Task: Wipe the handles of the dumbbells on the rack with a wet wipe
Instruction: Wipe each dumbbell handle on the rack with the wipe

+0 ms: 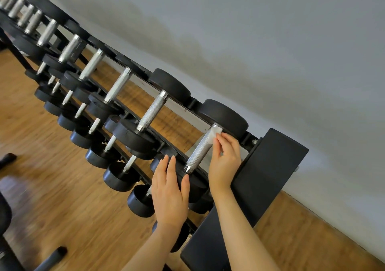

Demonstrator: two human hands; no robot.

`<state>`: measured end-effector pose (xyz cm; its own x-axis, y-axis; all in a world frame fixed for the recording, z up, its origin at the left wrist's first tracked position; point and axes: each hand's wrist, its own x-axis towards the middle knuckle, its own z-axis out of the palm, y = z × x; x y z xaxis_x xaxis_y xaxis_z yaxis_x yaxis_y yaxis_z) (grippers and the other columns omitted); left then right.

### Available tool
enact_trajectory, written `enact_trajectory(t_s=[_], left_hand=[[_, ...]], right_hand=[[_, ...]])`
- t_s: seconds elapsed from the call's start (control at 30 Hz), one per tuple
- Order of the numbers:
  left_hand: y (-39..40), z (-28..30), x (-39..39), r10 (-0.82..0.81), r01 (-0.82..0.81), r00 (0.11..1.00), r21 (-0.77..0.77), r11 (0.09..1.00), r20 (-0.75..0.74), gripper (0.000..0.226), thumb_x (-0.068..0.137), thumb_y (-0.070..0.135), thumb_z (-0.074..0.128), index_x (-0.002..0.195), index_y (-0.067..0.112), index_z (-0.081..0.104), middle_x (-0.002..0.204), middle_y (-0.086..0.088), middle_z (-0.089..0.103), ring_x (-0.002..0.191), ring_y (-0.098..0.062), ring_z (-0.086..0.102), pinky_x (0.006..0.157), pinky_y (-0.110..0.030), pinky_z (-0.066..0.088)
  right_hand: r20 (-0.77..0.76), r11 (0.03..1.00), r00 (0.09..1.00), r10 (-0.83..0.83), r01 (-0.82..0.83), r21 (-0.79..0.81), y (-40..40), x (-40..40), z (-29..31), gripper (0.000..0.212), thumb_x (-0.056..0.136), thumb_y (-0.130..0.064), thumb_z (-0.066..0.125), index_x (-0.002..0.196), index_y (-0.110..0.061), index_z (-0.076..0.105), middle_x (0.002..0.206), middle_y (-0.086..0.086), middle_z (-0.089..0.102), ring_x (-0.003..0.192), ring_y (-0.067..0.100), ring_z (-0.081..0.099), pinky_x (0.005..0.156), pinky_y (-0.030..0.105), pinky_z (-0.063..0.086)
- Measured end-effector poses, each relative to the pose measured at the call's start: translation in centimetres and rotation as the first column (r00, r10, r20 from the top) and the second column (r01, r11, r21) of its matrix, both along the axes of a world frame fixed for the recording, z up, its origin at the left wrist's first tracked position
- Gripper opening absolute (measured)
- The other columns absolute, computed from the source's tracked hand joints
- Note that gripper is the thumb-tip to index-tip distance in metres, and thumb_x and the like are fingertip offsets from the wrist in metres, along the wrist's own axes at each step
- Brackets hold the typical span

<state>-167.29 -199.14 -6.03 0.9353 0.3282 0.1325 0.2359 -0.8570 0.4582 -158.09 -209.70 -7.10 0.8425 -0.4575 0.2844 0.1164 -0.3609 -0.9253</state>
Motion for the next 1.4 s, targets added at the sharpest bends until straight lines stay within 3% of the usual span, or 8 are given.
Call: enact_trajectory(t_s=[0.17, 0.3, 0.5, 0.87, 1.3, 1.4], left_hand=[[0.0, -0.1, 0.1, -0.005, 0.005, 1.0, -0.004, 1.0, 0.017, 0.061, 0.096, 0.05, 0.031, 0.148, 0.018, 0.036, 0.153, -0.006, 0.04, 0.141, -0.024, 0.036, 0.112, -0.039, 0.026], [0.0, -0.2, 0.1, -0.003, 0.003, 1.0, -0.013, 1.0, 0.028, 0.057, 0.099, 0.047, 0.035, 0.148, 0.018, 0.036, 0.152, -0.006, 0.041, 0.14, -0.025, 0.036, 0.112, -0.039, 0.027], [0.0, -0.2, 0.1, -0.003, 0.003, 1.0, -0.015, 1.0, 0.029, 0.06, 0.096, 0.049, 0.033, 0.148, 0.018, 0.037, 0.152, -0.006, 0.041, 0.14, -0.024, 0.037, 0.111, -0.038, 0.026], [-0.1, 0.0, 0.2, -0.001, 0.002, 0.999, -0.016, 1.0, 0.033, 0.062, 0.095, 0.049, 0.033, 0.147, 0.016, 0.039, 0.152, -0.007, 0.041, 0.14, -0.026, 0.037, 0.111, -0.04, 0.027], [-0.3, 0.3, 0.1, 0.013, -0.013, 1.0, -0.019, 1.0, 0.005, 0.06, 0.095, 0.044, 0.041, 0.148, 0.016, 0.038, 0.154, -0.006, 0.039, 0.142, -0.025, 0.033, 0.113, -0.039, 0.022], [-0.3, 0.3, 0.1, 0.006, -0.005, 1.0, -0.021, 1.0, 0.013, 0.062, 0.095, 0.048, 0.036, 0.148, 0.016, 0.038, 0.154, -0.006, 0.039, 0.142, -0.025, 0.033, 0.113, -0.039, 0.023]], right_hand=[[-0.003, 1.0, 1.0, 0.003, -0.003, -0.002, -0.2, -1.0, -0.9, 0.022, 0.09, -0.005, 0.064, 0.111, -0.002, 0.069, 0.111, 0.008, 0.063, 0.099, -0.004, 0.058, 0.084, 0.017, 0.053], [0.056, 0.998, 0.998, 0.018, -0.015, -0.057, -0.2, -0.7, -0.6, 0.026, 0.091, -0.003, 0.062, 0.116, 0.0, 0.067, 0.118, 0.011, 0.061, 0.111, 0.004, 0.053, 0.09, 0.009, 0.046], [0.055, 0.998, 0.996, 0.065, -0.064, -0.027, 0.7, -1.2, -0.4, 0.031, 0.093, -0.015, 0.056, 0.12, -0.001, 0.065, 0.123, 0.011, 0.062, 0.115, 0.014, 0.058, 0.094, 0.02, 0.05], [0.032, 1.0, 0.999, 0.007, -0.007, 0.017, 1.2, -1.8, -0.4, 0.021, 0.089, -0.007, 0.065, 0.108, -0.005, 0.072, 0.109, 0.004, 0.066, 0.098, 0.007, 0.064, 0.085, 0.013, 0.051], [-0.047, 0.959, 0.995, -0.085, 0.095, 0.268, 1.9, -1.3, -0.2, 0.021, 0.091, -0.006, 0.062, 0.111, -0.007, 0.07, 0.109, -0.004, 0.063, 0.1, -0.006, 0.061, 0.081, 0.013, 0.052], [-0.127, 0.897, 0.985, -0.114, 0.157, 0.414, 1.4, -0.3, 0.5, 0.019, 0.091, -0.007, 0.063, 0.107, -0.01, 0.072, 0.104, 0.0, 0.068, 0.096, 0.002, 0.065, 0.079, 0.015, 0.054]])
